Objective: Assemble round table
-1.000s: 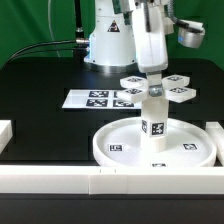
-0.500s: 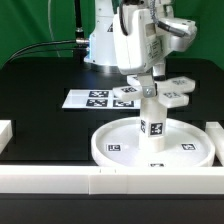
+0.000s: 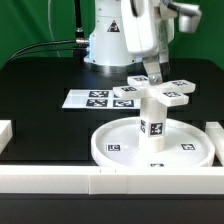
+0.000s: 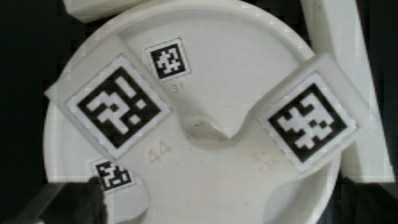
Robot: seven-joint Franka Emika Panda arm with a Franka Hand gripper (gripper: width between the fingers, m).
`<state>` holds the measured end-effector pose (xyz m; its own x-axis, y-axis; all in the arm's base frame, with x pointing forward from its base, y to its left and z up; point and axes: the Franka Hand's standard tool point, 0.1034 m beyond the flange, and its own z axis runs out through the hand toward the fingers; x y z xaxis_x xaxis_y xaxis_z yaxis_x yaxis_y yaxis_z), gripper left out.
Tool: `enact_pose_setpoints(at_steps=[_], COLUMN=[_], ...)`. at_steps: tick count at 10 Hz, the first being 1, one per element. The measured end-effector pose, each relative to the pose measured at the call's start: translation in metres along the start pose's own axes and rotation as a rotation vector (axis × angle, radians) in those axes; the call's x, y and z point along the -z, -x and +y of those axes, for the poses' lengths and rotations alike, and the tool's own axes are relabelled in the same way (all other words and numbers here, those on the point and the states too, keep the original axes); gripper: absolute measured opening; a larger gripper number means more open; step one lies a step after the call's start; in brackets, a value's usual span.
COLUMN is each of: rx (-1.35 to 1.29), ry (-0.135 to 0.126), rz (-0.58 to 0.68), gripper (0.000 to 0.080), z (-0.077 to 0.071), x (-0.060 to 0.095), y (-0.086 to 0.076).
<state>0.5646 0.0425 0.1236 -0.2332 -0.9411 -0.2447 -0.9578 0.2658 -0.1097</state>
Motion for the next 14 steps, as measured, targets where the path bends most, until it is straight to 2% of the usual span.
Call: enact_pose_setpoints(at_steps=[1, 2, 3, 4, 5, 6, 11, 12, 14], rx=[0.002, 0.09, 0.259, 0.425, 0.559, 0.643, 1.024, 1.124, 1.432], ry=[0.002, 0.029, 0.081, 0.104, 0.139, 0.157, 0.157, 0.162, 0.193], rz=[0.0, 0.007, 0.022, 0.024, 0.013, 0.0, -0.029, -0.029, -0.021], gripper=[0.0649, 0.0649, 0.0649, 0.0649, 0.0649, 0.0649, 0.0649, 0.0649, 0.0649], z=[0.001, 0.003, 0.002, 0.0, 0.001, 0.0, -0.001, -0.002, -0.003], x=[-0.001, -0.001, -0.001, 0.0, -0.001, -0.001, -0.001, -0.002, -0.004], y=[0.0, 0.002, 0.009, 0.013, 0.018, 0.022, 0.021, 0.02, 0.019])
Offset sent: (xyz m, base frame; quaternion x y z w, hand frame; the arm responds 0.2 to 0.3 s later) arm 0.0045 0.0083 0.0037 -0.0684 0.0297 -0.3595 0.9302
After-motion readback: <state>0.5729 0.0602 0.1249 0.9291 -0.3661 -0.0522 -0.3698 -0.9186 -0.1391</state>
